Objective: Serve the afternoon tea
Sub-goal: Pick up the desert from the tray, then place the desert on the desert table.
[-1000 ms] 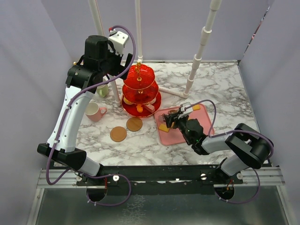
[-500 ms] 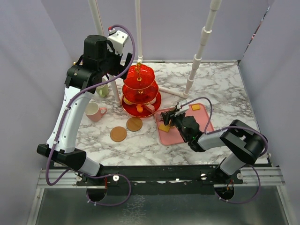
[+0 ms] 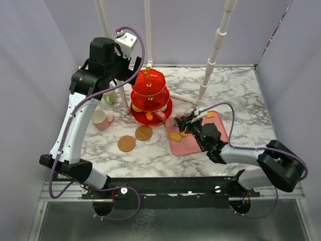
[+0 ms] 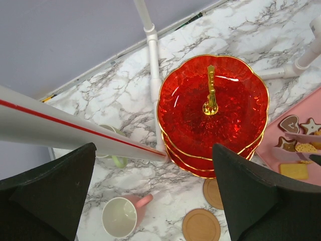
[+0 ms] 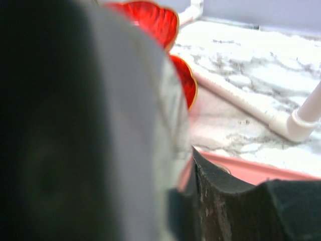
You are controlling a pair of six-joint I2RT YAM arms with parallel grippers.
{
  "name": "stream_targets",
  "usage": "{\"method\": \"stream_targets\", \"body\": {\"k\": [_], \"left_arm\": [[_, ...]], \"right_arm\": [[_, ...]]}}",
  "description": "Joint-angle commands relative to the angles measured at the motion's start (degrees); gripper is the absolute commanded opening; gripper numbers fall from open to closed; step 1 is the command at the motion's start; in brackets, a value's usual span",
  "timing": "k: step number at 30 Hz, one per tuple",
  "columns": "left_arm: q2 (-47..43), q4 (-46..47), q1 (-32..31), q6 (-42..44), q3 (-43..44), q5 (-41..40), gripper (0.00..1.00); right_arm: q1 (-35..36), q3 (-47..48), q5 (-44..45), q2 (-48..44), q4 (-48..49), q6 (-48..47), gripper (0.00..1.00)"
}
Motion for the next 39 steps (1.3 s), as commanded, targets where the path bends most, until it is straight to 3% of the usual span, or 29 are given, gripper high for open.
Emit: {"method": "stream_targets", "body": {"k": [1,6,18,33,39], "left_arm": [[-0.9,-0.1,0.3,0.1,0.9,1.2,0.99],[-1.2,-0.1,0.3,0.0,0.2,1.2,0.99],[-2.2,0.3,0.3,0.1,-1.0,1.2,0.99],[-2.4,0.5,0.4,0.0,-1.2,1.2,0.99],[-2.6,0.5,0.3,0.2,-1.2,1.2,0.99]], "right_arm": [[-0.2,3.0,-1.8,-7.0,-6.1,-1.1,0.35],[-0.2,9.4,-2.2,-8.3,-9.0,-2.9,0.35],[-4.4,25.2,-6.0,4.2,-8.7,-5.1,0.35],[-6.0,32.4,-10.3,12.6,-8.3,-4.2,0.35],[-6.0,32.7,-9.2,14.4,-8.4,-4.5,0.46]]}}
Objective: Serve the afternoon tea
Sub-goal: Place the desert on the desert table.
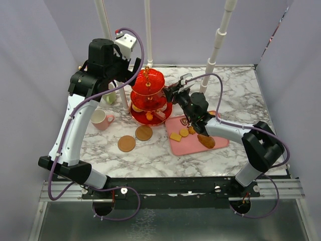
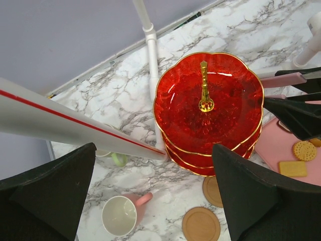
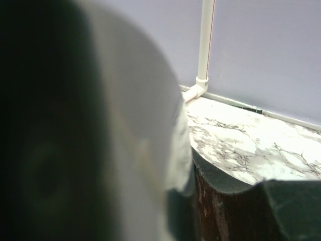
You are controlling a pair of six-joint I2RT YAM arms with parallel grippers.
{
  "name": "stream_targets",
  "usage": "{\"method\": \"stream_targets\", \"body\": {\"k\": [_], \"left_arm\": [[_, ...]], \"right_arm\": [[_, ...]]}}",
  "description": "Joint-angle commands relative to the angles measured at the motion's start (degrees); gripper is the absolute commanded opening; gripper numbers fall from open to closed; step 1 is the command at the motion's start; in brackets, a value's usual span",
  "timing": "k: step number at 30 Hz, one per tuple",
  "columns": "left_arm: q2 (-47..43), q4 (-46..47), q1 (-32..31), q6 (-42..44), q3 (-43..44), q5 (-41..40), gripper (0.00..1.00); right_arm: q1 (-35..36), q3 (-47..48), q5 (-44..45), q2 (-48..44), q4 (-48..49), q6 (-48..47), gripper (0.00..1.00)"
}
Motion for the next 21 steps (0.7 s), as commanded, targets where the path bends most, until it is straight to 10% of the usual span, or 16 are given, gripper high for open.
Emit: {"method": "stream_targets", "body": {"k": [1,21], "left_arm": [[-1.5,0.5,0.3,0.2,-0.1,0.8,0.99],[-1.0,0.4,0.3,-0.1,0.7,0.8,0.99]], "right_arm": [[0.0,1.3,-0.2,1.7,0.3,-0.4,0.47],[0.0,-4.9,-0.2,-6.6,2.6,-0.1,0.66]]}}
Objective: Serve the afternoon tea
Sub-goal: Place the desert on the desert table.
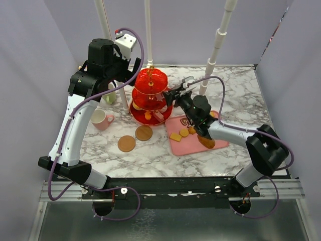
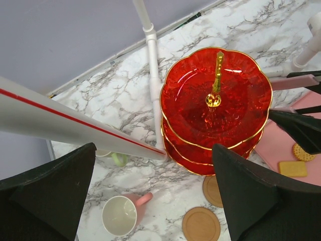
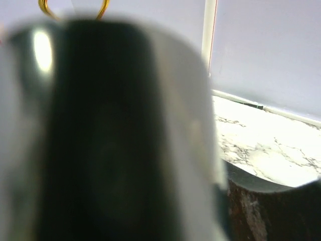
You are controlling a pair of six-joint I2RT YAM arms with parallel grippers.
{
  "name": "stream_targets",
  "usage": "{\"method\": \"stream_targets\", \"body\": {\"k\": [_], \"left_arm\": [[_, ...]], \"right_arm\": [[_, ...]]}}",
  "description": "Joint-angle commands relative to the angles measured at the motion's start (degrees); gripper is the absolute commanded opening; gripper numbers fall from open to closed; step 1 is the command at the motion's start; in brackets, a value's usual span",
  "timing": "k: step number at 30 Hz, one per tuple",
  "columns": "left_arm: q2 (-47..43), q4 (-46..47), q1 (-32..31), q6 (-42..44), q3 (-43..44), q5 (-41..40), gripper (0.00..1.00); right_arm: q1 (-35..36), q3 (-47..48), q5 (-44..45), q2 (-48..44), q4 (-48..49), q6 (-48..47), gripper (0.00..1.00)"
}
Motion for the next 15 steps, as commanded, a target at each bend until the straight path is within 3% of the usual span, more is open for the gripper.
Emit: {"method": "stream_targets", "body": {"k": [1,15], "left_arm": [[-0.8,0.4,0.3,-0.1,0.6,0.8,0.99],[-0.7,0.4,0.3,0.0,-0.3,3.0,0.99]], "right_arm": [[0.0,-2.9,-0.1,-6.2,2.2,0.1,0.65],[-0.2,-18.6,6.4,-20.6,-2.4,3.6,0.66]]}}
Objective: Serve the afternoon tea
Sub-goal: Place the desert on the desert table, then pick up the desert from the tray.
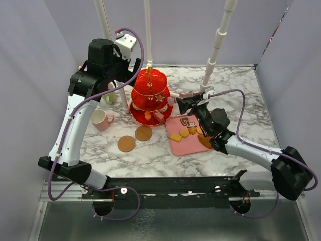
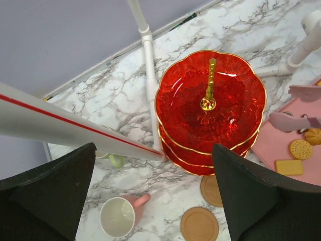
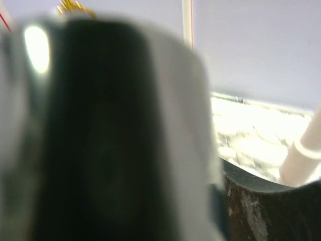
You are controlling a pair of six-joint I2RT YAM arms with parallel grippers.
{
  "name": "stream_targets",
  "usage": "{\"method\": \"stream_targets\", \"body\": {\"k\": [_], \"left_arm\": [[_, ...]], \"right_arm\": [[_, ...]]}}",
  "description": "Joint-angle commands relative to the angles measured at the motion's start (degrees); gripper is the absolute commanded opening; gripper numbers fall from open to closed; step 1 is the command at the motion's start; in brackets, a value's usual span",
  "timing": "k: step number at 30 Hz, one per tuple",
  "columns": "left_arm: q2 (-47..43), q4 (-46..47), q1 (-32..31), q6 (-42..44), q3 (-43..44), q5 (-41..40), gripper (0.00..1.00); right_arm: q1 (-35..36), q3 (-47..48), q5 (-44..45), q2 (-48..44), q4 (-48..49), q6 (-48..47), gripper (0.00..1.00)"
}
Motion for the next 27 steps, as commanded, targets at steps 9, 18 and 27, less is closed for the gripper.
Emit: {"method": "stream_targets", "body": {"k": [9,18,27], "left_arm": [[-0.9,0.3,0.3,0.0,-0.5,1.7,0.99],[-1.2,0.4,0.3,0.0,-0.6,1.7,0.99],[-1.1,0.4,0.3,0.2,-0.4,1.7,0.99]], "right_arm": [[-2.2,-11.1,7.0,3.3,0.6,3.9,0.71],[-2.5,-12.4,9.6,8.0,4.1,4.4,0.71],[-3.6,-12.6,11.2,12.3,6.6,4.1,0.71]]}}
